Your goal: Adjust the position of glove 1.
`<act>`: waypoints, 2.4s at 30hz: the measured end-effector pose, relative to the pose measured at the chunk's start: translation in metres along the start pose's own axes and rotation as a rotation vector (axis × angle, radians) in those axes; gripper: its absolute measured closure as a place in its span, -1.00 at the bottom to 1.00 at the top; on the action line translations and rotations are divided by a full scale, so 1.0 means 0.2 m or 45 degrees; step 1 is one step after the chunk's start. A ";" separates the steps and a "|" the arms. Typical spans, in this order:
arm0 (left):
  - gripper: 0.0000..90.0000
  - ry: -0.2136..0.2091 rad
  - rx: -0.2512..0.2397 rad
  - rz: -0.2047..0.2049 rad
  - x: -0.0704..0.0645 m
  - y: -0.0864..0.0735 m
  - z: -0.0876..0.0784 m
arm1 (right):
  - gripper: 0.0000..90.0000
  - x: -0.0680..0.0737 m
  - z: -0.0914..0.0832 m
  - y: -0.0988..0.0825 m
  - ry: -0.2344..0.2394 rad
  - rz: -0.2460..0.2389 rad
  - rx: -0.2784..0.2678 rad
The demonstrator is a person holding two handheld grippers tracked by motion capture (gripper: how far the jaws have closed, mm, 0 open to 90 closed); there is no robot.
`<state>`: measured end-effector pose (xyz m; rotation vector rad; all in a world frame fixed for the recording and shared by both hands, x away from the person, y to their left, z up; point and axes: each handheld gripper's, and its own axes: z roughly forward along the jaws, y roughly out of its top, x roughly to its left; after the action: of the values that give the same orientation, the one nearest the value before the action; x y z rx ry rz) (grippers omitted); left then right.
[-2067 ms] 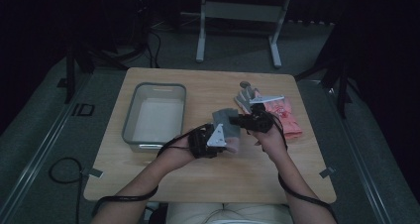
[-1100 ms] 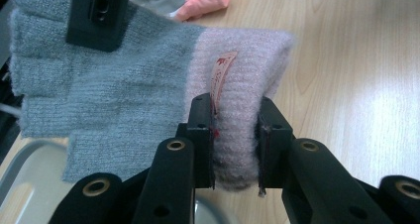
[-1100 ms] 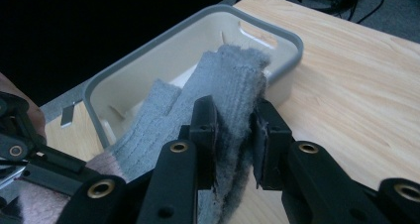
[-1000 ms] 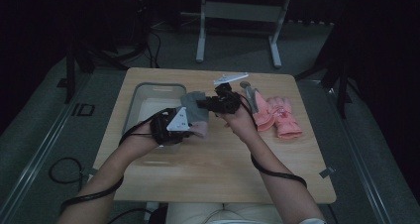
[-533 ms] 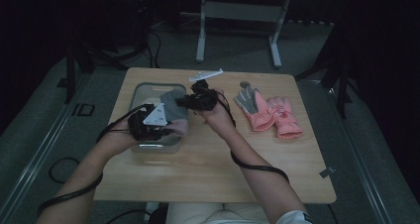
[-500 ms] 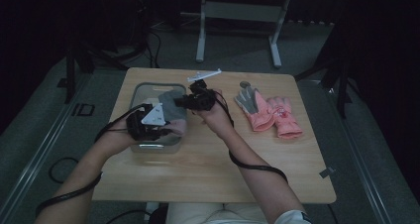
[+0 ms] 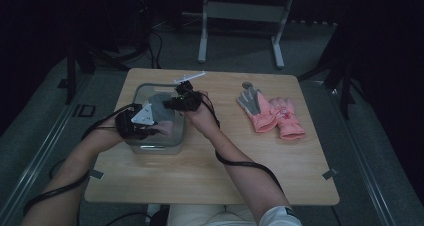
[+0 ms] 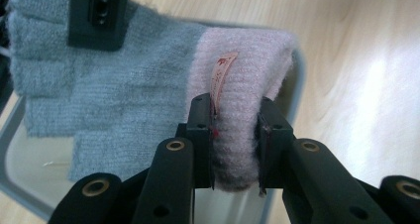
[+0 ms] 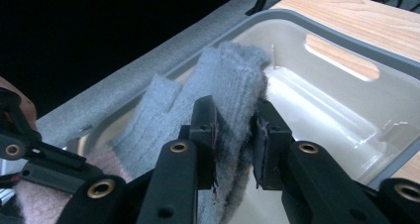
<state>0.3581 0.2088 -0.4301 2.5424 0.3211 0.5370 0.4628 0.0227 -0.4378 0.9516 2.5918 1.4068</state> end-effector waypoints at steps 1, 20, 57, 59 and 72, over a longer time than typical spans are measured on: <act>0.61 -0.009 0.013 -0.002 0.01 0.00 0.01 | 0.65 -0.01 0.02 0.00 0.003 0.006 0.005; 0.62 -0.173 0.220 0.023 0.12 -0.03 0.32 | 0.63 -0.14 0.23 -0.09 -0.081 0.082 0.168; -0.23 -0.016 0.150 -0.215 0.17 -0.02 0.25 | -0.42 -0.17 -0.05 -0.12 0.084 0.046 0.100; -0.26 -0.028 0.060 -0.300 0.17 0.03 0.19 | -0.57 -0.18 -0.10 -0.14 0.082 0.021 0.084; -0.06 -0.048 -0.099 -0.249 -0.03 0.31 0.18 | -0.60 -0.30 -0.41 -0.28 -0.031 -0.030 -0.039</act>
<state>0.3753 0.1386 -0.4270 2.4105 0.5181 0.4181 0.4577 -0.0922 -0.4466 0.9249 2.5479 1.4156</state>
